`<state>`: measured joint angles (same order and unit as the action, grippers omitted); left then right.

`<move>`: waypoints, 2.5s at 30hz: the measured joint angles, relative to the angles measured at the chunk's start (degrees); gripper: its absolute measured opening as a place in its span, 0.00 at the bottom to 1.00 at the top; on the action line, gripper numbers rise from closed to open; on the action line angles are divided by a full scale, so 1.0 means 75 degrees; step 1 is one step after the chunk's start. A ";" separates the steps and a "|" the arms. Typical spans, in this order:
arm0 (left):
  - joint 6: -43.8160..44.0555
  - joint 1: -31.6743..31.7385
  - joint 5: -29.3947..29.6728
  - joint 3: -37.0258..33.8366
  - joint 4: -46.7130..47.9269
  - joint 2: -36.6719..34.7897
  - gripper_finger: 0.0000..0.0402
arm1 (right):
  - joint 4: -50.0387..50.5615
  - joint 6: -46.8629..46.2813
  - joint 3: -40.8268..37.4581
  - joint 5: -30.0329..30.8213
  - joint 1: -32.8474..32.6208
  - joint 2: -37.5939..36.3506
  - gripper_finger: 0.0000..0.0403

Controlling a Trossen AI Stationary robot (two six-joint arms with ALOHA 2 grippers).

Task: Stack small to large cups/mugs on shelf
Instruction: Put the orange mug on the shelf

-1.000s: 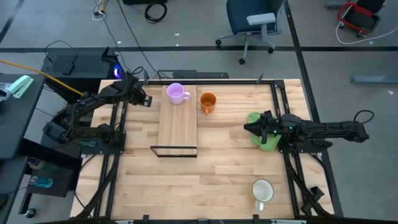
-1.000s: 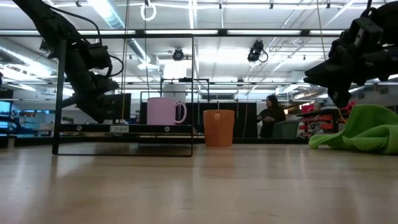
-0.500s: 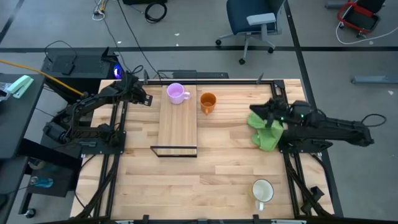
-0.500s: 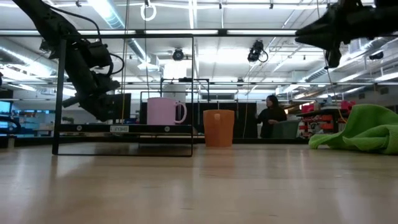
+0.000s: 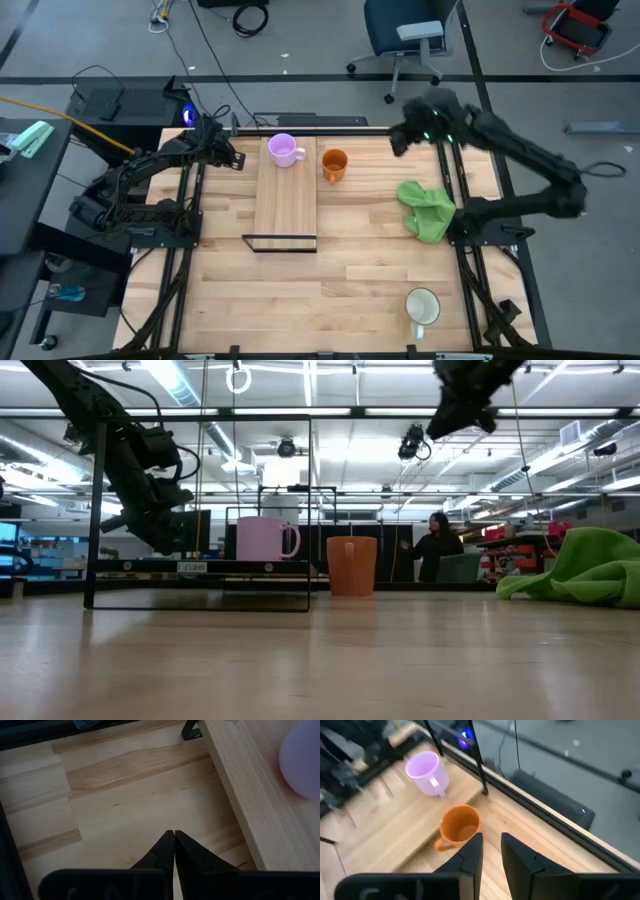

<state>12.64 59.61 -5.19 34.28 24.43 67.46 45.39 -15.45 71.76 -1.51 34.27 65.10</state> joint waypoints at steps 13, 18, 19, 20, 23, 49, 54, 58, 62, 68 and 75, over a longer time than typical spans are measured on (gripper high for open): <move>-0.0061 -0.0003 0.0000 0.0000 0.0128 0.0003 0.06 | 0.3716 -0.0669 0.4609 -0.0309 0.0876 0.4273 0.19; -0.0058 -0.0003 0.0000 0.0000 0.0121 0.0003 0.04 | 0.3686 -0.0921 0.4885 -0.0383 0.0797 0.5072 0.19; -0.0058 -0.0003 0.0000 0.0000 0.0107 0.0003 0.04 | 0.3653 -0.0938 0.4885 -0.0382 0.0768 0.5201 0.19; -0.0058 -0.0003 0.0000 0.0000 0.0093 0.0003 0.04 | 0.3645 -0.0945 0.4885 -0.0378 0.0730 0.5324 0.19; -0.0058 -0.0003 0.0000 0.0000 0.0093 0.0003 0.05 | 0.3622 -0.1012 0.4885 -0.0383 0.0540 0.5683 0.19; -0.0378 -0.0105 0.0003 0.0000 -0.0339 0.0003 0.07 | 0.2747 -0.0761 0.4853 -0.0203 -0.0187 0.6513 0.20; -0.0403 -0.0108 0.0003 0.0000 -0.0479 0.0003 0.08 | 0.2731 -0.0760 0.4852 -0.0203 -0.0231 0.6513 0.22; -0.0469 -0.0108 0.0003 0.0000 -0.0478 0.0003 0.06 | 0.2652 -0.0803 0.4597 -0.0258 -0.0343 0.6507 0.24; -0.0633 -0.0108 0.0003 0.0000 -0.0481 0.0003 0.06 | 0.2564 -0.0944 0.4231 -0.0262 -0.0399 0.6513 0.25; -0.0603 -0.0108 0.0003 0.0000 -0.0487 0.0003 0.08 | 0.2242 -0.0989 0.3842 -0.0144 -0.0382 0.6513 0.26; -0.0600 -0.0108 0.0003 0.0000 -0.0487 0.0003 0.09 | 0.1822 -0.0981 0.3602 -0.0176 -0.0388 0.6513 0.26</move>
<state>8.14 58.81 -5.17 34.28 20.78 67.48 59.05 -22.81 98.78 -2.83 31.35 113.95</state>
